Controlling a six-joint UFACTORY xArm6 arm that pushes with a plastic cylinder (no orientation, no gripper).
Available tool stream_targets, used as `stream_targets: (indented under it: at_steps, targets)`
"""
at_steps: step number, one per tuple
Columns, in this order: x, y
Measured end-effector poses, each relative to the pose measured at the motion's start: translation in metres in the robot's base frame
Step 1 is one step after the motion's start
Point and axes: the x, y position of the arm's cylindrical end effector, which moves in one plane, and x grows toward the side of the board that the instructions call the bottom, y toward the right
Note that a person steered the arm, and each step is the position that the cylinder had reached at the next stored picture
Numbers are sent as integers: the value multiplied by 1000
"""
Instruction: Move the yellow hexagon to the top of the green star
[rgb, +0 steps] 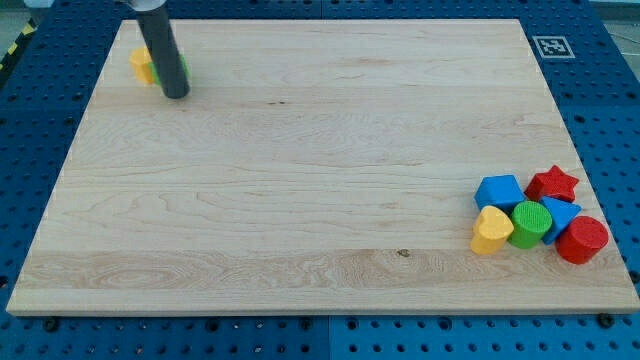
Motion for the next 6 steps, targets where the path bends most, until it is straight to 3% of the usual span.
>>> stream_targets:
  at_steps: [2, 3, 6]
  targets:
    - [12, -12]
    - [8, -59]
    - [-27, -68]
